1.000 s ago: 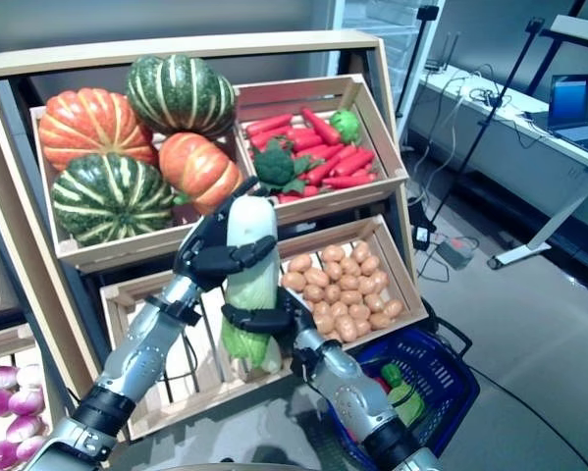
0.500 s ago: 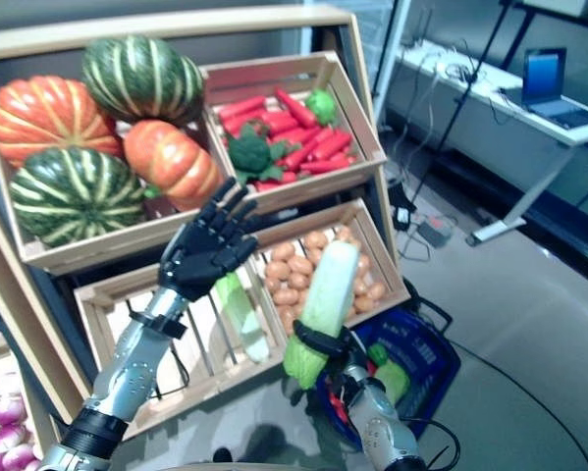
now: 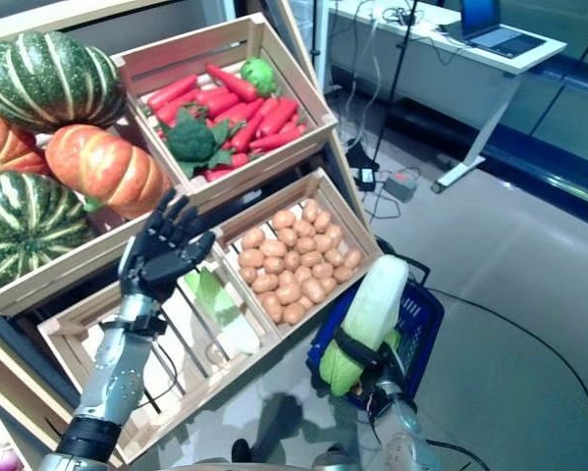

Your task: Put vegetables into the basket

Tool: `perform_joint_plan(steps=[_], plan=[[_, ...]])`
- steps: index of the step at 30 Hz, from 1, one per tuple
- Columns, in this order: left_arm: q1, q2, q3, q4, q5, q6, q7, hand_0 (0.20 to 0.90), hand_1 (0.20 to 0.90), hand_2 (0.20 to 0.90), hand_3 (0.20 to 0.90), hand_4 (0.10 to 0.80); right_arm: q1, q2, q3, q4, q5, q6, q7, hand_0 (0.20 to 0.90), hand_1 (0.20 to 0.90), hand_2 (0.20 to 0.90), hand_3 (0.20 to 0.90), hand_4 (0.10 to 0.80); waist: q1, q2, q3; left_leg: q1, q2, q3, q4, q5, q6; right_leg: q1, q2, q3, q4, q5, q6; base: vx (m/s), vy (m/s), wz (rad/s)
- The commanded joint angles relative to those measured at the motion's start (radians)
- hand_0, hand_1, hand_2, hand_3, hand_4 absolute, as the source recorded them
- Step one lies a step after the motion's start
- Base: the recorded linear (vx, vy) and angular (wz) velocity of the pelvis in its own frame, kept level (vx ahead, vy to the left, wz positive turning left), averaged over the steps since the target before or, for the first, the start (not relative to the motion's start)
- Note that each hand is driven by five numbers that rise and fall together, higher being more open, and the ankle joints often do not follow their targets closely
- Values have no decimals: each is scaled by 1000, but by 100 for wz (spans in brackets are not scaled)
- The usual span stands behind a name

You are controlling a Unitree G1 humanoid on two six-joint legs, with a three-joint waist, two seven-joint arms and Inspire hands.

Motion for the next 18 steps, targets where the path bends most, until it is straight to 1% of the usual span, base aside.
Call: perform_joint_plan(steps=[1, 2, 3, 5, 7, 9, 10, 12, 13, 14, 15, 16, 18], plan=[[-68, 85, 23, -16, 75, -125, 14, 900, 900, 900, 900, 800, -120, -36, -105, 9, -37, -96, -7, 300, 300, 300, 300, 400, 10, 9, -30, -35, -47, -55, 111, -172, 10, -27, -32, -9, 96, -79, -2, -15, -71, -71], [-74, 94, 24, -5, 91, -123, 39, 900, 900, 900, 900, 800, -142, -49, -99, 52, -40, -98, -27, 300, 300, 300, 300, 400, 23, 8, -22, -61, -38, -49, 152, -181, 11, -39, -34, -19, 114, -88, -12, -21, -76, -27], [-80, 97, 23, 2, 109, -122, 52, 900, 900, 900, 900, 800, -159, -58, -95, 82, -29, -100, -34, 300, 300, 300, 300, 400, 30, 7, -15, -80, -33, -56, 179, -188, 8, -46, -35, -17, 122, -93, -17, -15, -110, -5], [-98, 104, 7, 11, 192, -114, 107, 900, 900, 900, 900, 800, -196, -83, -97, 137, -18, -94, -57, 300, 300, 300, 300, 400, 43, 4, 2, -113, -23, -67, 223, -196, -1, -54, -33, -17, 131, -101, -27, -5, -108, 3], [-125, 127, -22, 23, 367, -119, 202, 900, 900, 900, 900, 800, -251, -121, -111, 206, -8, -88, -68, 300, 300, 300, 300, 400, 58, 6, 24, -159, -12, -75, 279, -209, -12, -75, -37, -32, 165, -119, -35, -42, -85, 13], [-164, 180, -57, 43, 561, -93, 300, 900, 900, 900, 900, 800, -316, -162, -116, 268, 0, -72, -71, 300, 300, 300, 300, 400, 67, 12, 54, -214, -5, -92, 339, -222, -20, -111, -45, -36, 211, -137, -42, -119, -67, 13], [-192, 213, -79, 50, 587, -77, 349, 900, 900, 900, 900, 800, -358, -185, -114, 295, 10, -66, -81, 300, 300, 300, 300, 400, 68, 16, 75, -244, -2, -98, 372, -229, -24, -135, -52, -38, 243, -147, -45, -209, -52, 19], [-247, 258, -110, 70, 645, -46, 427, 900, 900, 900, 900, 800, -431, -219, -113, 359, 33, -66, -81, 300, 300, 300, 300, 400, 71, 24, 117, -311, 6, -112, 447, -247, -26, -195, -69, -43, 325, -173, -55, -237, -25, 15], [-268, 288, -130, 88, 724, -28, 468, 900, 900, 900, 900, 800, -467, -234, -109, 399, 38, -72, -84, 300, 300, 300, 300, 400, 73, 30, 140, -344, 11, -113, 486, -258, -25, -229, -80, -45, 376, -189, -62, -210, -18, 9], [-284, 311, -152, 102, 769, -13, 500, 900, 900, 900, 900, 800, -494, -244, -105, 432, 41, -71, -77, 300, 300, 300, 300, 400, 73, 33, 158, -368, 15, -116, 516, -266, -23, -257, -90, -45, 418, -201, -68, -204, -20, 8], [-300, 335, -172, 111, 789, 13, 516, 900, 900, 900, 900, 800, -522, -255, -99, 457, 44, -64, -77, 300, 300, 300, 300, 400, 76, 38, 174, -395, 17, -123, 548, -276, -20, -286, -101, -44, 462, -214, -74, -175, -15, 7], [-316, 356, -185, 116, 771, 35, 515, 900, 900, 900, 900, 800, -541, -268, -96, 477, 44, -63, -74, 300, 300, 300, 300, 400, 77, 41, 188, -423, 18, -129, 582, -288, -17, -316, -112, -40, 506, -229, -78, -159, -8, 8], [-340, 374, -200, 138, 714, 52, 519, 900, 900, 900, 900, 800, -573, -301, -95, 521, 30, -46, -57, 300, 300, 300, 300, 400, 74, 45, 209, -467, 26, -127, 639, -310, -8, -366, -133, -35, 579, -254, -88, -120, -1, 16]])
